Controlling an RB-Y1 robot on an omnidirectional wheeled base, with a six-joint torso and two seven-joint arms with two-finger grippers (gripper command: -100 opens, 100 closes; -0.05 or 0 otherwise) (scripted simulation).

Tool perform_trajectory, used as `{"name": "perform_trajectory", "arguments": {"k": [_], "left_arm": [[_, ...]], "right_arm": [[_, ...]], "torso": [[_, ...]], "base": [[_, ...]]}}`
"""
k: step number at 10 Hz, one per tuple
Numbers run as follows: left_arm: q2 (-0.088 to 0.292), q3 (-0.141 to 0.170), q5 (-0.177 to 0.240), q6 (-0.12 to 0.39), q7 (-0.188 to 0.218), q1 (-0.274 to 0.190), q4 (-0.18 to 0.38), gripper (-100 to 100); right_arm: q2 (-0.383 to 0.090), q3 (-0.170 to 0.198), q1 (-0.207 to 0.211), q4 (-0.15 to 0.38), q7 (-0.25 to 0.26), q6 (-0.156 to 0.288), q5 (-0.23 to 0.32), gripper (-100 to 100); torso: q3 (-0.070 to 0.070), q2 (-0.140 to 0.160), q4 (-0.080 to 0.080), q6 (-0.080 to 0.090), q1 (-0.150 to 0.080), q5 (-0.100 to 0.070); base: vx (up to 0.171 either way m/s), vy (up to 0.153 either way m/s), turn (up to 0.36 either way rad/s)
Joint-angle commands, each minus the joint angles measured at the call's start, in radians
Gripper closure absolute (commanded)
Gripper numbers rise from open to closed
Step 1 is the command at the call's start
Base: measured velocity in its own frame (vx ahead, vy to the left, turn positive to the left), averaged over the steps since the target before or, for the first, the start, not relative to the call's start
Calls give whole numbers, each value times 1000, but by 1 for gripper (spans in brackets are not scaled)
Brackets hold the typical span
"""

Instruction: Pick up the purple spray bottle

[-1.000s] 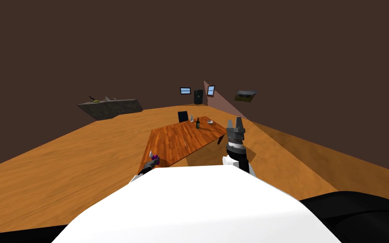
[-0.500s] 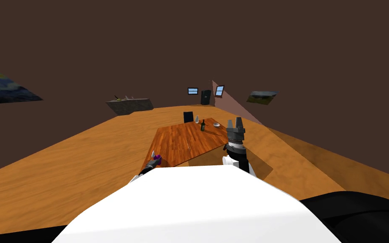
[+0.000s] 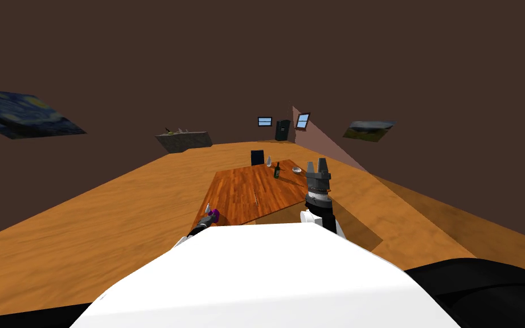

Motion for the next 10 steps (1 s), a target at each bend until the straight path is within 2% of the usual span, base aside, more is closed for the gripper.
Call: {"name": "perform_trajectory", "arguments": {"k": [1,3,4,5,10], "left_arm": [[0,0,0,0,0,0,0,100],[0,0,0,0,0,0,0,100],[0,0,0,0,0,0,0,0],[-16,26,-18,33,17,9,-29,100],[-67,119,-81,146,76,42,-133,100]], "right_arm": [[0,0,0,0,0,0,0,0],[0,0,0,0,0,0,0,0],[0,0,0,0,0,0,0,0],[0,0,0,0,0,0,0,0],[0,0,0,0,0,0,0,0]], "torso": [[0,0,0,0,0,0],[0,0,0,0,1,0],[0,1,0,0,1,0],[0,1,0,0,1,0],[5,9,2,2,4,2]], "base": [[0,0,0],[0,0,0],[0,0,0],[-71,36,-271],[-162,44,-309]]}}
